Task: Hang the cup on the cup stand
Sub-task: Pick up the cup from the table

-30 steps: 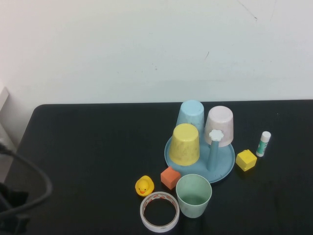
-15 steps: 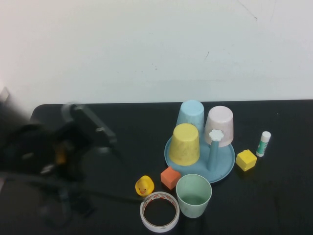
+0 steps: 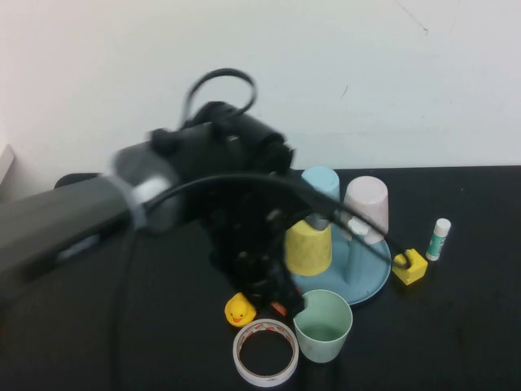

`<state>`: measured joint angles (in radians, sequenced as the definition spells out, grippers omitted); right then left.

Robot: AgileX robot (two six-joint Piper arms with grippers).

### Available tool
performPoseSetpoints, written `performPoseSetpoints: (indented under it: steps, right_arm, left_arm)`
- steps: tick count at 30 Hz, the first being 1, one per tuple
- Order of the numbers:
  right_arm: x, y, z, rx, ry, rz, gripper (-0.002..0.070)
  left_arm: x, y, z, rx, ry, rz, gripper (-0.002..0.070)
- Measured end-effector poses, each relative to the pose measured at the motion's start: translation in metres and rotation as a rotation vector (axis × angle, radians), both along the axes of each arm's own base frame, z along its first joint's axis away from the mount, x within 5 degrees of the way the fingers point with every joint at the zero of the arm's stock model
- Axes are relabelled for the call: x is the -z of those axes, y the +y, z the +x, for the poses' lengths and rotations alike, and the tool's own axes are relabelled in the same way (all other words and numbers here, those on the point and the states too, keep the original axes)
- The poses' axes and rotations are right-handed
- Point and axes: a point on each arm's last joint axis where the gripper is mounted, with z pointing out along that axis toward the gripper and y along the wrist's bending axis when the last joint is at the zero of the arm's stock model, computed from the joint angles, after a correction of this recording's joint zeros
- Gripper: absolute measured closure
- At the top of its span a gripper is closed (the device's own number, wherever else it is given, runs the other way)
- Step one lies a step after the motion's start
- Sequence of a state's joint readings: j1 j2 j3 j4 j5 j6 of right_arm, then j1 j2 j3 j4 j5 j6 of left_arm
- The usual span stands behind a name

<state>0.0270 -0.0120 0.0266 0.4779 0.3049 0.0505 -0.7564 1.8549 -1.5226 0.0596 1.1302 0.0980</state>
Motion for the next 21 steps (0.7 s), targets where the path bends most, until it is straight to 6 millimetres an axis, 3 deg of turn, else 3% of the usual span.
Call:
performPoseSetpoints:
  steps: [3, 5, 7, 12, 21]
  right_arm:
    - [0.000, 0.000, 0.000, 0.000, 0.000, 0.000, 0.0678]
    - [0.000, 0.000, 0.000, 0.000, 0.000, 0.000, 0.0678]
    - [0.000, 0.000, 0.000, 0.000, 0.000, 0.000, 0.0678]
    - [0.000, 0.000, 0.000, 0.000, 0.000, 0.000, 0.0678]
    - [0.000, 0.000, 0.000, -0.005, -0.004, -0.018, 0.0678]
  left_arm:
    - [0.012, -0.016, 0.014, -0.027, 0.027, -0.011, 0.0207]
    - [0.021, -0.025, 0.021, -0.037, 0.038, -0.025, 0.0123]
    - [0.030, -0.032, 0.026, -0.044, 0.050, -0.046, 0.0088]
    - [0.054, -0.045, 0.036, -0.086, 0.055, -0.096, 0.0089]
    - [0.085, -0.044, 0.058, -0.242, 0.085, -0.196, 0.0111]
